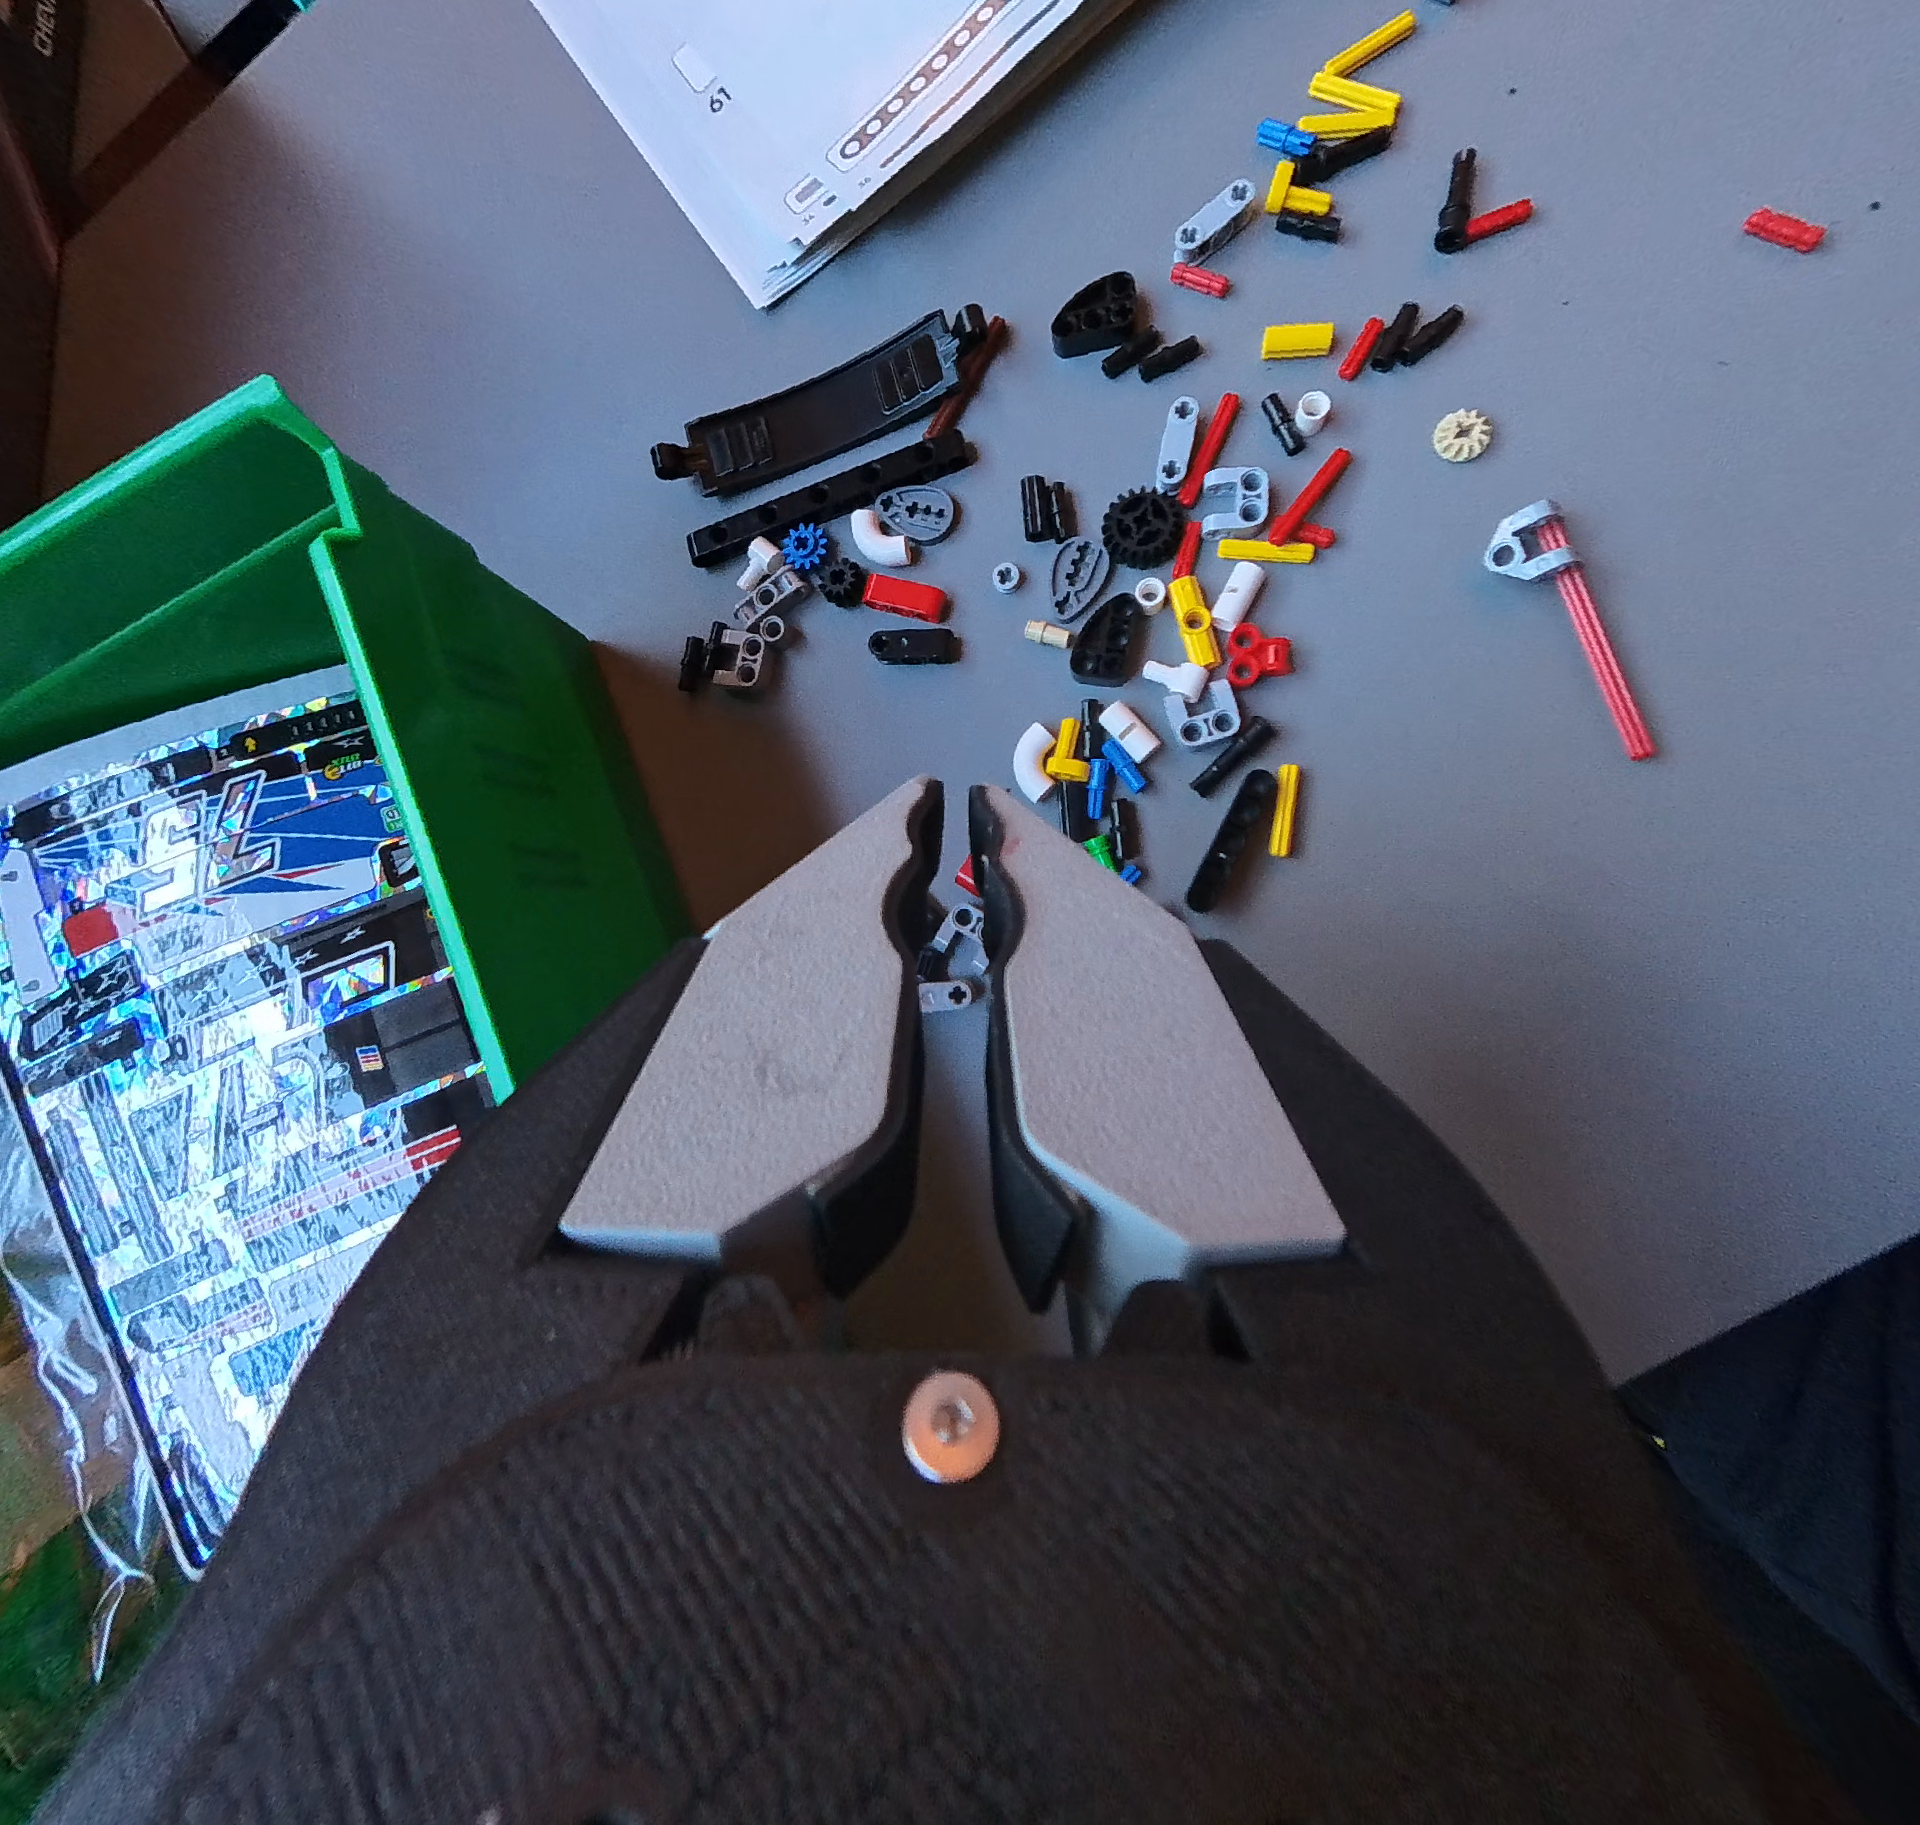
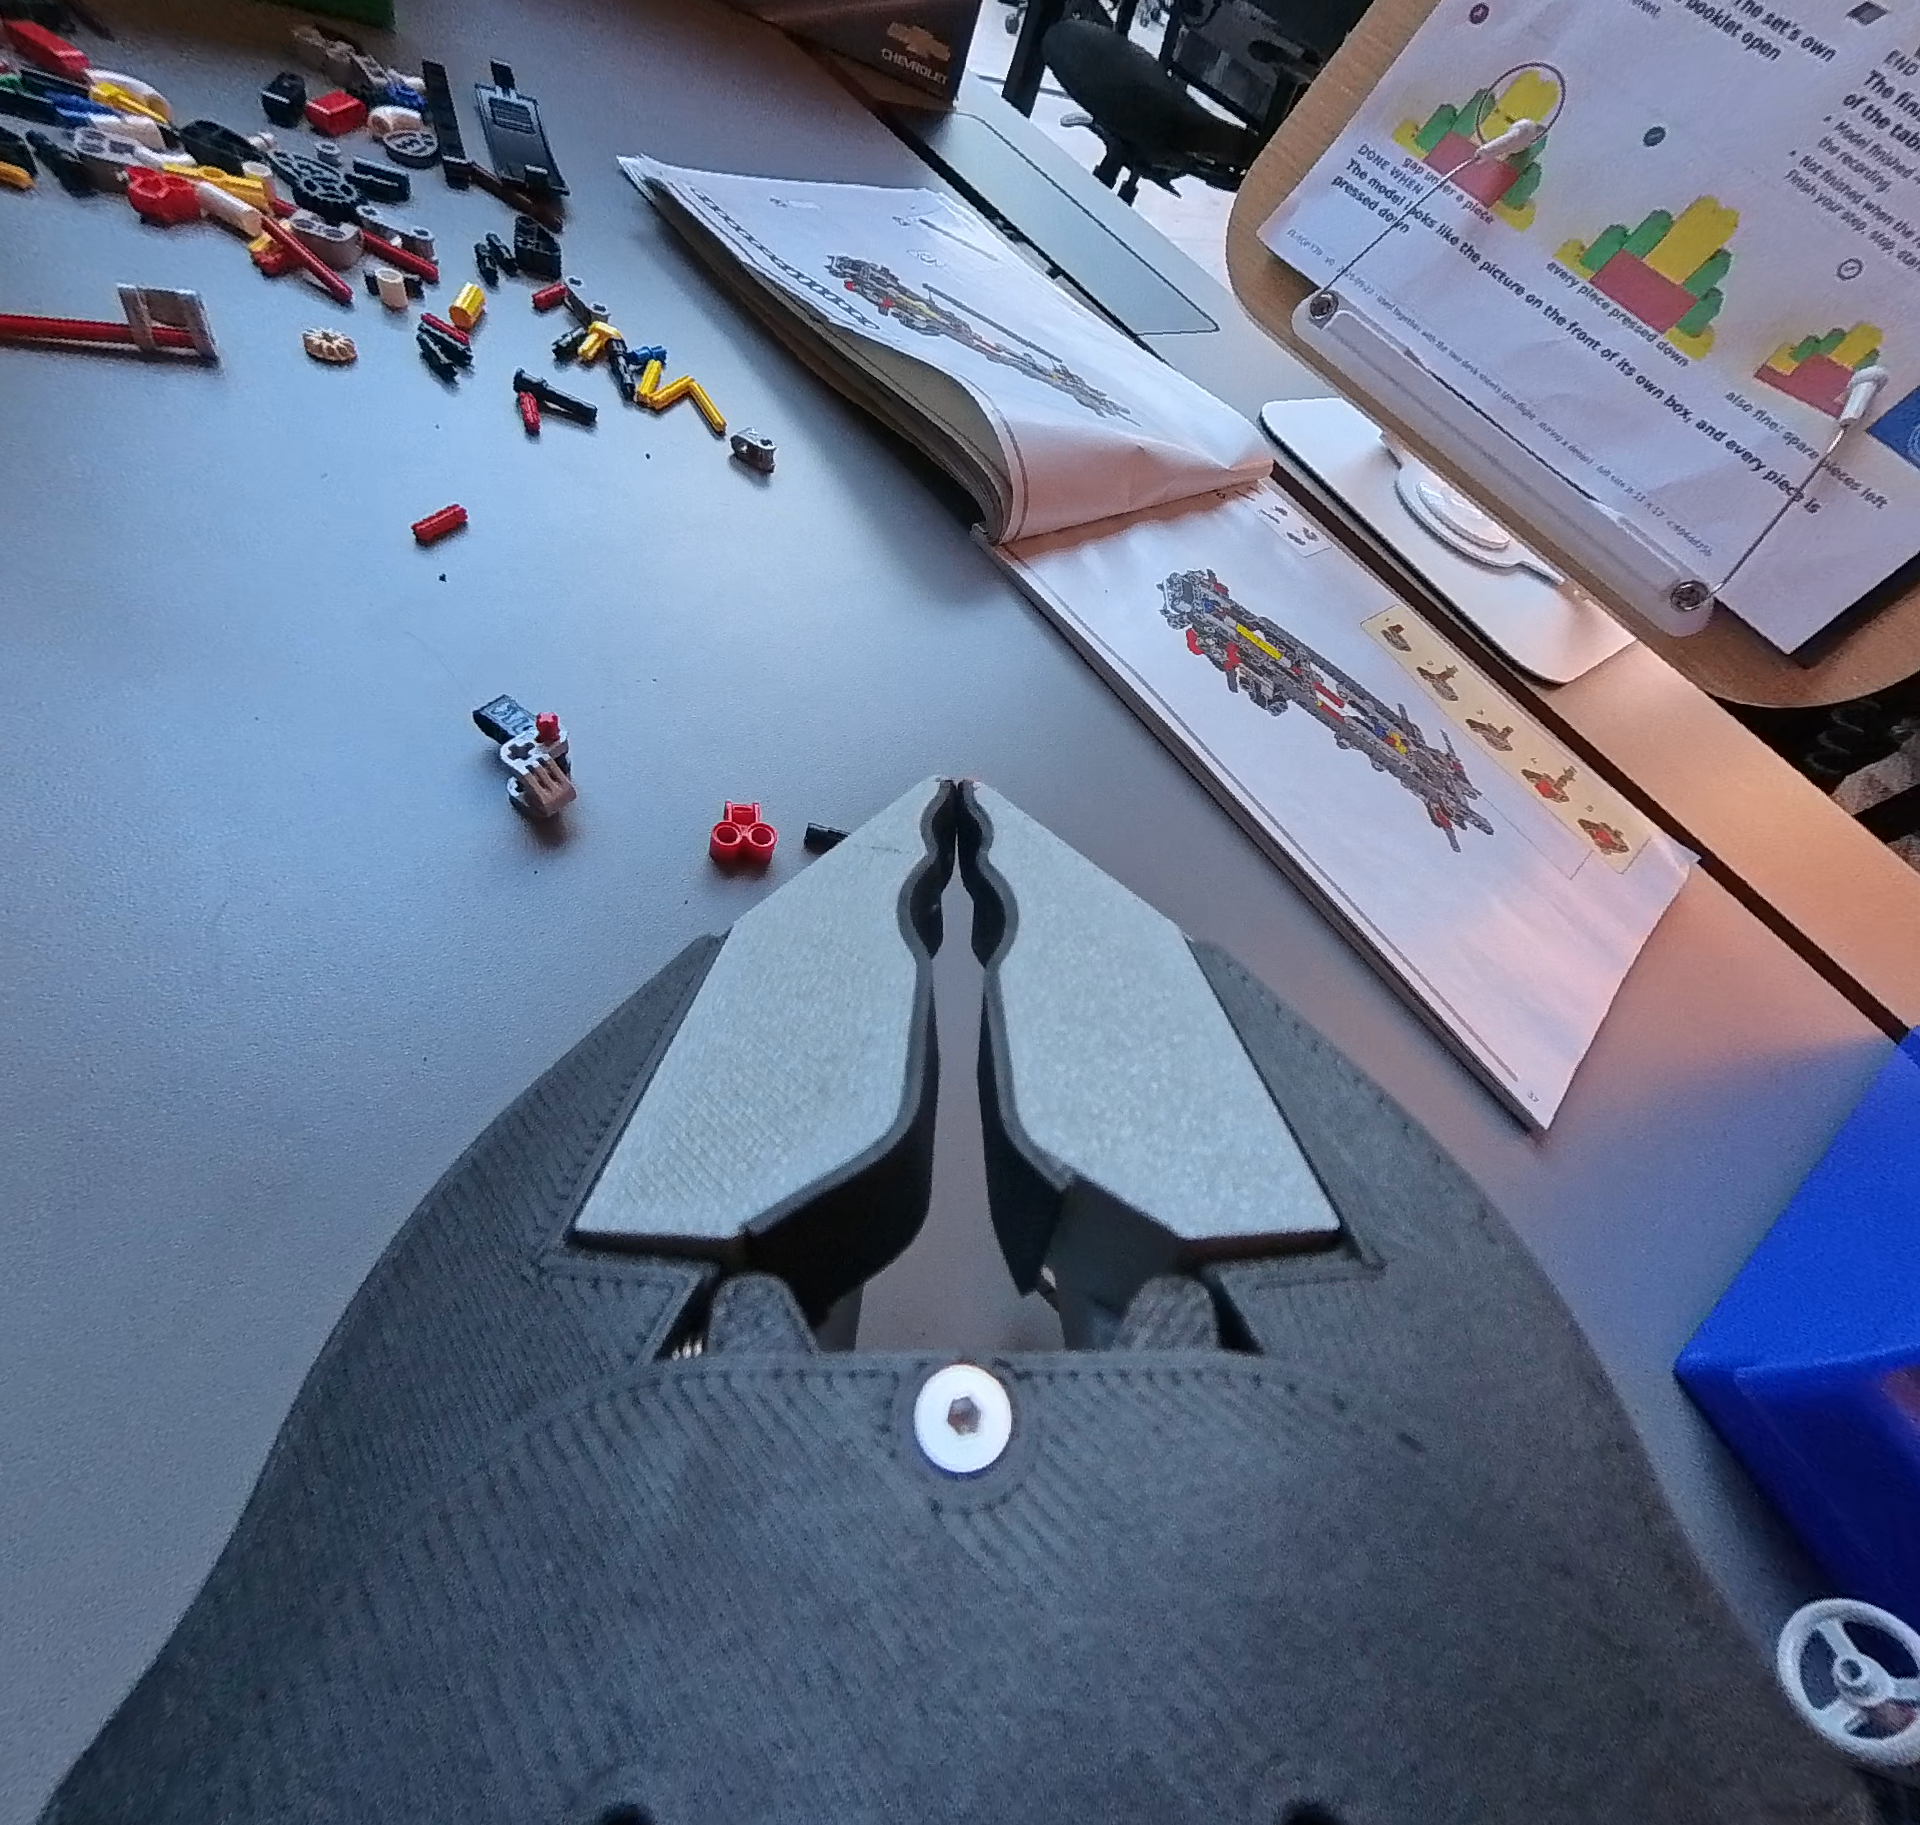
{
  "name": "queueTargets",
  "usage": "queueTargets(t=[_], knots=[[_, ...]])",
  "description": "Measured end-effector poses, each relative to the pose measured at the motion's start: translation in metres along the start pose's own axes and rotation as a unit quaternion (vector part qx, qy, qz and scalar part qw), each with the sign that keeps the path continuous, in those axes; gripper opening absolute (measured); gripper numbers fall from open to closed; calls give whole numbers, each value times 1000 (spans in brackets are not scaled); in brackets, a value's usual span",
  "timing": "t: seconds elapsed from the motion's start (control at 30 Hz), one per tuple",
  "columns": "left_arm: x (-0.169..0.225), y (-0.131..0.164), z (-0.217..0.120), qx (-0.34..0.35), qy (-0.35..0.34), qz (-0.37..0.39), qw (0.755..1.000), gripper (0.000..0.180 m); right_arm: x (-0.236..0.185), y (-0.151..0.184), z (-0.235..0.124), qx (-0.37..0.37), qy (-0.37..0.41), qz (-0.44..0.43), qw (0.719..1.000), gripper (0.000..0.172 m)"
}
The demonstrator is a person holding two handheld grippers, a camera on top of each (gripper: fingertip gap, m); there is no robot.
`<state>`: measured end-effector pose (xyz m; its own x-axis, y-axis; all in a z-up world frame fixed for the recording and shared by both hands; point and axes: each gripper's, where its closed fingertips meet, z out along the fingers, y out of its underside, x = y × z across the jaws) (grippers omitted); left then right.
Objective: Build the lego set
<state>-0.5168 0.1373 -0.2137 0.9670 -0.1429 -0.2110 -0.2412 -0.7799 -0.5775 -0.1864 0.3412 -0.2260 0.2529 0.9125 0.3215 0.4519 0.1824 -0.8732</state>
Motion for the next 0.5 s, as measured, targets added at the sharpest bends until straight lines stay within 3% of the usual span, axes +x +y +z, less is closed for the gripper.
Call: queueTargets(t=[0.03,0.5], knots=[[0,0,0,0,0,0,1000,2,0,0,0,0,0,0,1000,0],[8,1,9,-10,8,11,1000,2,-1,1,0,-2,0,-2,1000,0]])
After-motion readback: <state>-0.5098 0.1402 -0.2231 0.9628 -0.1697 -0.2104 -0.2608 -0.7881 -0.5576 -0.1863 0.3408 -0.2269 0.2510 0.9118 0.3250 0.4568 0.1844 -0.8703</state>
